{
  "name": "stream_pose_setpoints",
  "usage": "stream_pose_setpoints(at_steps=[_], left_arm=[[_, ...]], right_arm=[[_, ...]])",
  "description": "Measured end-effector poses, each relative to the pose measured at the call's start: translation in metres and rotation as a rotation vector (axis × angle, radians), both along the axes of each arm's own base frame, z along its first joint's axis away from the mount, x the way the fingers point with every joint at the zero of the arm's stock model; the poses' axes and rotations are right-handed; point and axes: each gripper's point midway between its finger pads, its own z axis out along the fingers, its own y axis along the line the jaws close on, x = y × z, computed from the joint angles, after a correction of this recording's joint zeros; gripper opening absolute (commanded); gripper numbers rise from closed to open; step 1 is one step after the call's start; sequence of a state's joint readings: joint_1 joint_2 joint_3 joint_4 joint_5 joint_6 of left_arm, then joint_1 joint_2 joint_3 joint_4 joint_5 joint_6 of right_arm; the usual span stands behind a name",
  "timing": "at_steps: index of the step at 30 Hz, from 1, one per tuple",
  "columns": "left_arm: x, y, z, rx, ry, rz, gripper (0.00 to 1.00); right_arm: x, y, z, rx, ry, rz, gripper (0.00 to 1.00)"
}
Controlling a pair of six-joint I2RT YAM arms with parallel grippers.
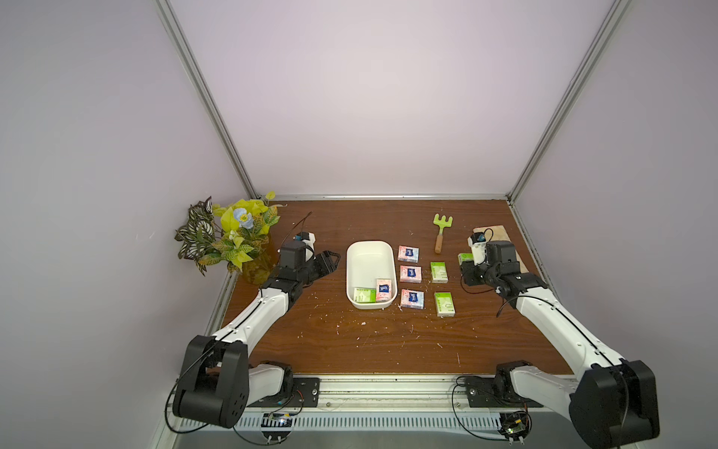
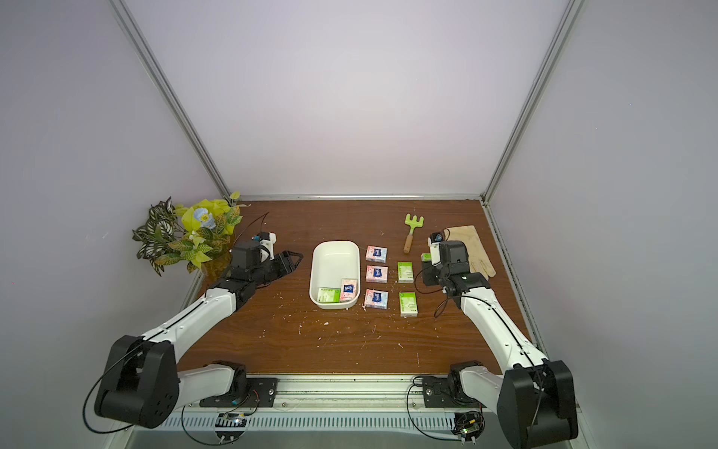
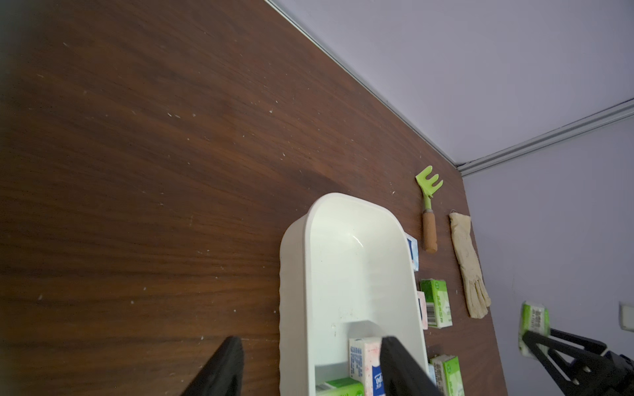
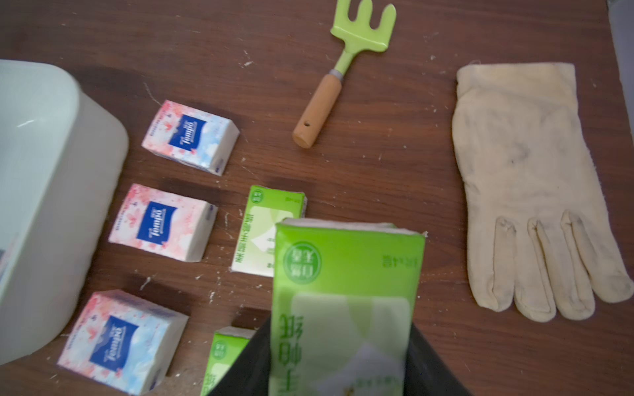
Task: Take the pocket tissues out of the storage box
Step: Place the pocket tissues at the center of the board.
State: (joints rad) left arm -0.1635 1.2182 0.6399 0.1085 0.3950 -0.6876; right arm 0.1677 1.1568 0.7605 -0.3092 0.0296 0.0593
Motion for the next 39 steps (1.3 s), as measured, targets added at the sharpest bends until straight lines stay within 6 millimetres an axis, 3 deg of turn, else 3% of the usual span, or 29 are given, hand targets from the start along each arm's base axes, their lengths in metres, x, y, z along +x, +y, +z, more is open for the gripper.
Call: stream_pose_setpoints(at_steps=[5, 16, 31, 39], left_arm=[[-0.004, 0.008, 0.016, 0.020, -0.061, 0.035, 0.66], [-0.004, 0.014, 0.014, 0.045, -0.065, 0.064, 0.68], [-0.003, 0.014, 0.007, 0.055, -0.045, 0.061, 0.68], [-0.004, 0.015, 0.004, 0.062, -0.034, 0.060, 0.68]], right_arm=[[0.010, -0.017, -0.025, -0.014, 0.052, -0.066, 0.51], [0.027, -0.015, -0.081, -0.046, 0.209, -0.056, 0.49], [0.039, -0.008, -0.101, -0.066, 0.253, -0.070, 0.51], [0.042, -0.004, -0.105, -0.085, 0.259, -0.079, 0.62]])
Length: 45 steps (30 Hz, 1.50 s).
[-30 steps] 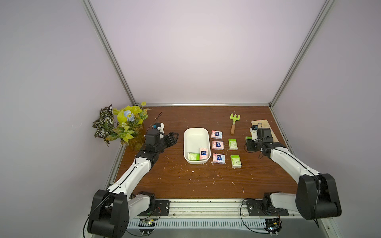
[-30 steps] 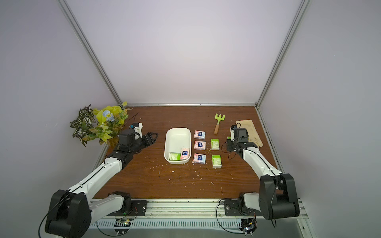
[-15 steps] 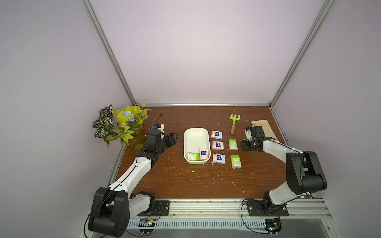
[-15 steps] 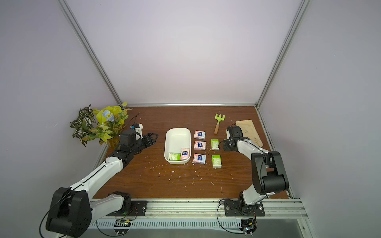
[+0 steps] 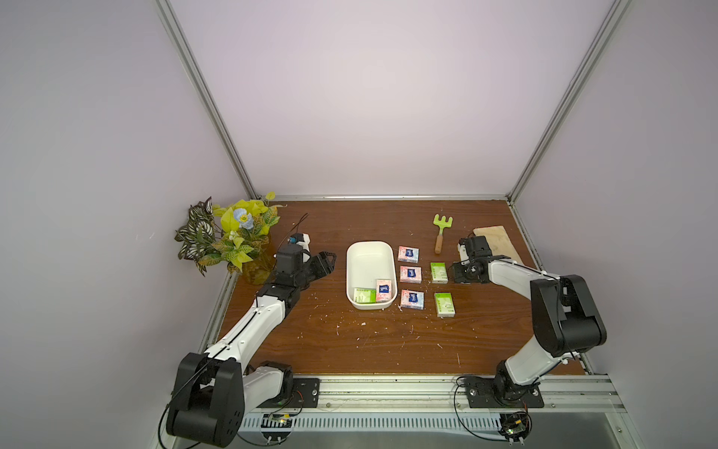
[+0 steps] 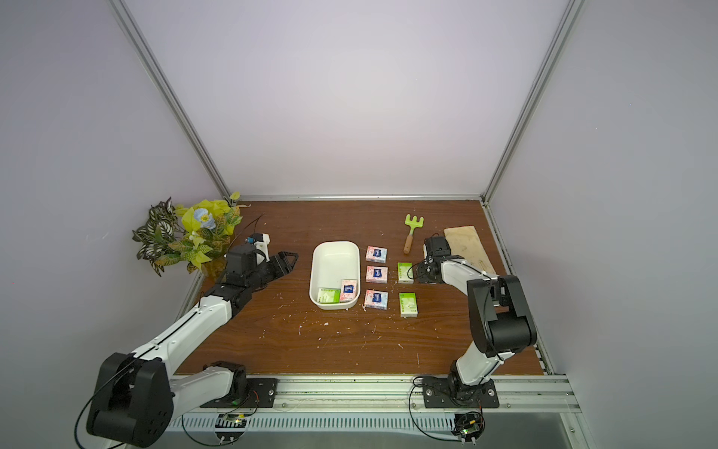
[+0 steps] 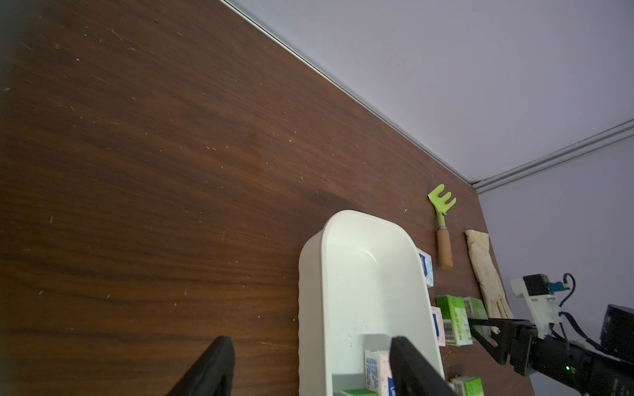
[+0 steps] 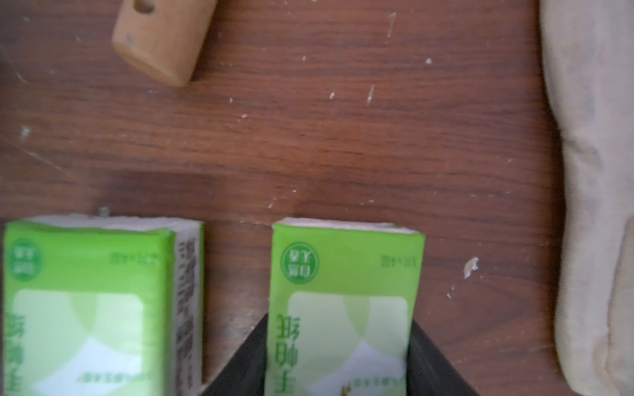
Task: Take the pocket tissues out of the storage box
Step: Place the pocket tissues at the center of the board, then pick up the pocket tissues from the storage box.
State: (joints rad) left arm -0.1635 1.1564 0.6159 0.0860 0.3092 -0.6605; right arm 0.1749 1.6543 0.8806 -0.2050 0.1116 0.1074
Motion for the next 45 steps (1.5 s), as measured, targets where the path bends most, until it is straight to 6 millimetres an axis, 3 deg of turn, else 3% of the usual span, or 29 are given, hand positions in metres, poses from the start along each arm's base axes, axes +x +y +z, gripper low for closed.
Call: stream_pose_setpoints(at_steps=[5, 10, 13, 16, 21, 26, 31, 36, 45], left_arm=[[-0.001, 0.000, -0.002, 0.005, 0.010, -0.001, 0.68], [-0.002, 0.000, -0.004, 0.006, 0.019, -0.001, 0.69], [-0.003, 0.000, -0.004, 0.004, 0.020, -0.005, 0.69], [-0.002, -0.003, -0.004, -0.005, 0.026, -0.020, 0.68], [-0.001, -0.015, -0.016, -0.040, 0.066, -0.073, 0.68], [0.002, -0.033, -0.033, -0.056, 0.140, -0.141, 0.69], [0.018, -0.059, -0.033, -0.010, 0.186, -0.200, 0.69], [0.019, -0.055, -0.046, 0.029, 0.230, -0.177, 0.62], [0.013, -0.063, -0.072, 0.007, 0.309, -0.221, 0.51]], right_arm=[[-0.002, -0.002, -0.002, -0.012, 0.010, -0.009, 0.72], [-0.005, -0.004, 0.007, -0.026, 0.017, -0.005, 0.75], [0.002, -0.002, 0.032, -0.029, -0.026, 0.003, 0.76], [0.014, 0.006, 0.073, -0.023, -0.106, 0.020, 0.76], [0.025, 0.054, 0.140, 0.018, -0.238, 0.125, 0.75], [0.015, 0.120, 0.171, 0.076, -0.273, 0.268, 0.74], [0.001, 0.161, 0.174, 0.112, -0.246, 0.345, 0.73], [-0.004, 0.192, 0.164, 0.135, -0.191, 0.386, 0.72], [-0.036, 0.274, 0.127, 0.130, -0.066, 0.550, 0.69]])
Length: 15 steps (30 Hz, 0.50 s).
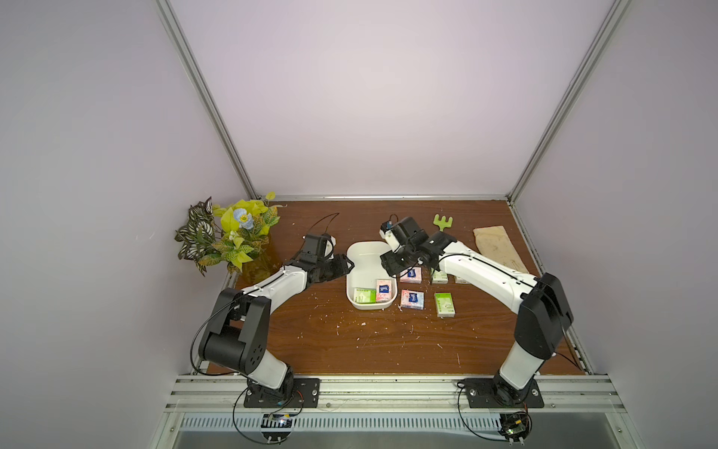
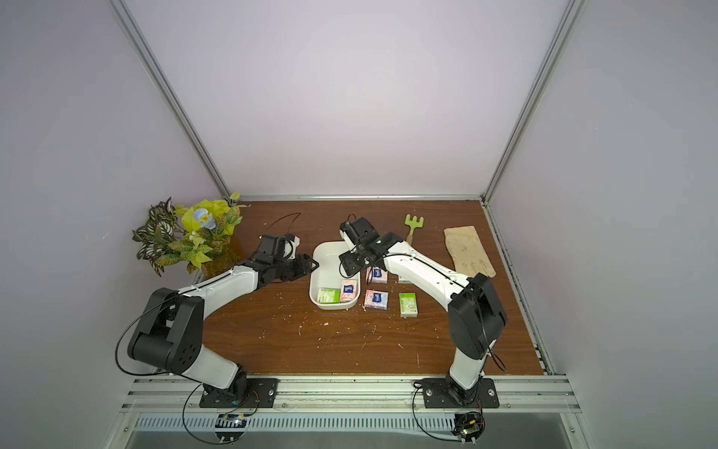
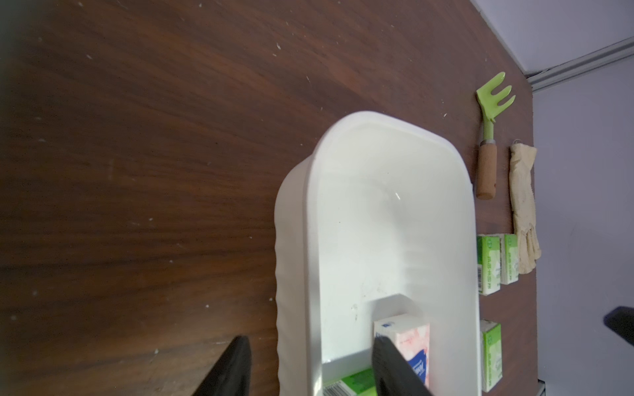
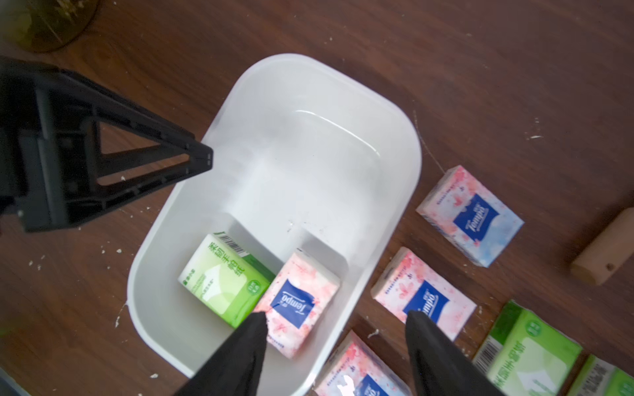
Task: Take the pocket tissues out of the storage box
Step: Pick up the pocket tissues from the storage box.
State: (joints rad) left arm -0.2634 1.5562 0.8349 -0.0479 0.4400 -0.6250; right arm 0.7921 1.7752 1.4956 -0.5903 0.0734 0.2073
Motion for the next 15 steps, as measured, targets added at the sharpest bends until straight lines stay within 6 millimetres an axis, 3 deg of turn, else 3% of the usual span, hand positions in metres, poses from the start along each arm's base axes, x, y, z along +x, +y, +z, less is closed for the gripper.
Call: stream_pose_setpoints(at_steps=[8, 15], left_arm=[[-0.003, -0.005, -0.006, -0.025, 0.012, -0.018, 0.50], [-0.011, -0.003, -0.016, -0.020, 0.031, -0.019, 0.47]], right_arm=[[-0.031, 0.045, -0.027, 0.019, 0.108, -0.136, 0.70], [-0.041, 0.048, -0.048, 0.010, 0.220, -0.357, 0.72]])
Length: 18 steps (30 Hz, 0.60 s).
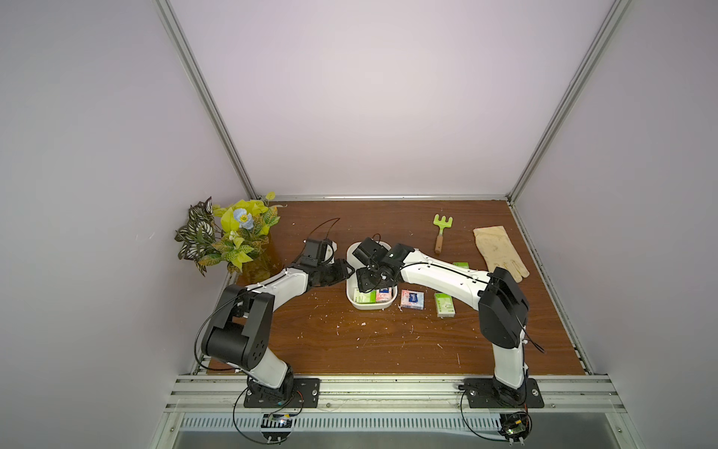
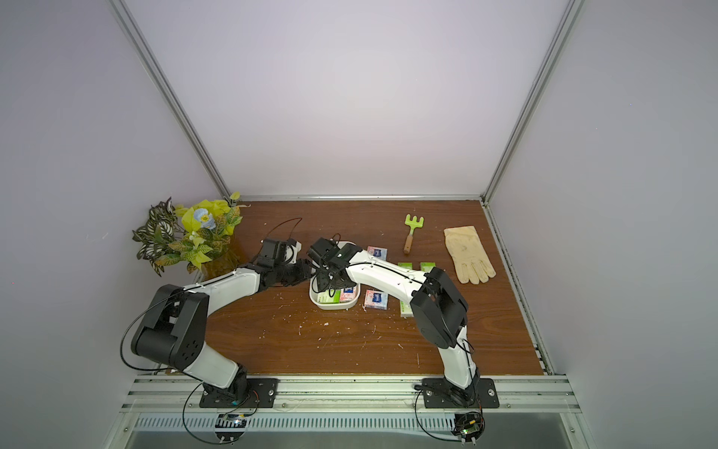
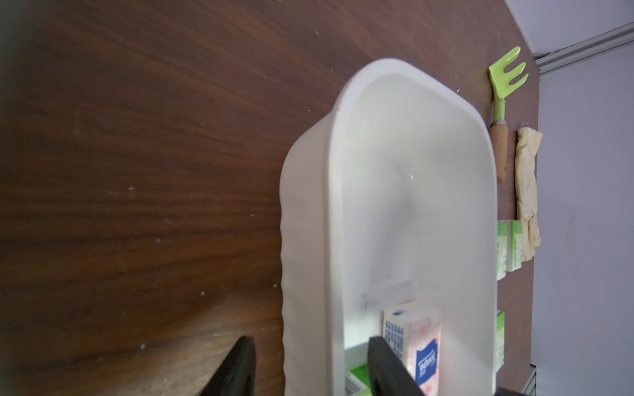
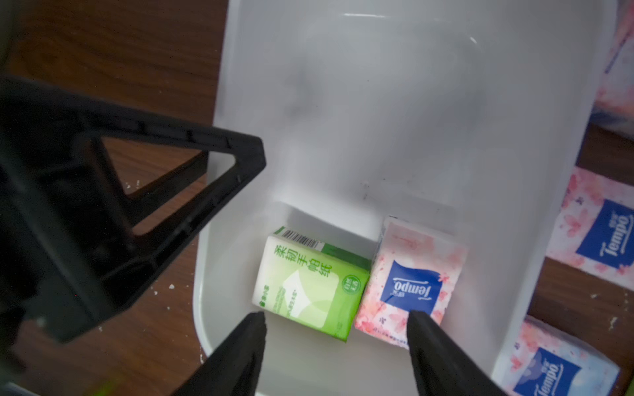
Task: Take the pocket tissues out of the storage box
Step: Pick up the pocket tissues from the storage box.
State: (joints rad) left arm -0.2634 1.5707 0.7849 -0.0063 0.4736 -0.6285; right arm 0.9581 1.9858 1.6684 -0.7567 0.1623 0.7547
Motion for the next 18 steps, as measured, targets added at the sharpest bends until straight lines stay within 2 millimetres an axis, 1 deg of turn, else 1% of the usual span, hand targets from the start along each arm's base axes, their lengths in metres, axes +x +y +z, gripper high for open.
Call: stream_pose_setpoints(at_steps=[5, 7, 10, 13, 15, 18], left_arm=[[-0.005, 0.001, -0.005, 0.001, 0.004, 0.000, 0.45], [-0.006, 0.002, -0.005, 0.001, 0.003, 0.000, 0.44], [-0.005, 0.001, -0.005, -0.002, -0.004, 0.000, 0.44], [-0.004, 0.001, -0.004, -0.003, -0.010, -0.002, 0.44], [-0.004, 0.000, -0.004, -0.003, -0.011, -0.002, 0.44], [-0.004, 0.000, -0.003, -0.003, -0.013, -0.003, 0.44]], right_arm=[[0.007, -0.006, -0.003, -0.065, 0.036, -0.113, 0.72], [0.011, -0.005, -0.002, -0.090, 0.042, -0.137, 0.71], [0.016, -0.003, -0.007, -0.132, 0.057, -0.162, 0.69], [0.015, -0.004, -0.018, -0.171, 0.084, -0.172, 0.70], [0.012, -0.009, -0.028, -0.206, 0.106, -0.178, 0.70], [0.010, -0.015, -0.035, -0.236, 0.126, -0.190, 0.70]])
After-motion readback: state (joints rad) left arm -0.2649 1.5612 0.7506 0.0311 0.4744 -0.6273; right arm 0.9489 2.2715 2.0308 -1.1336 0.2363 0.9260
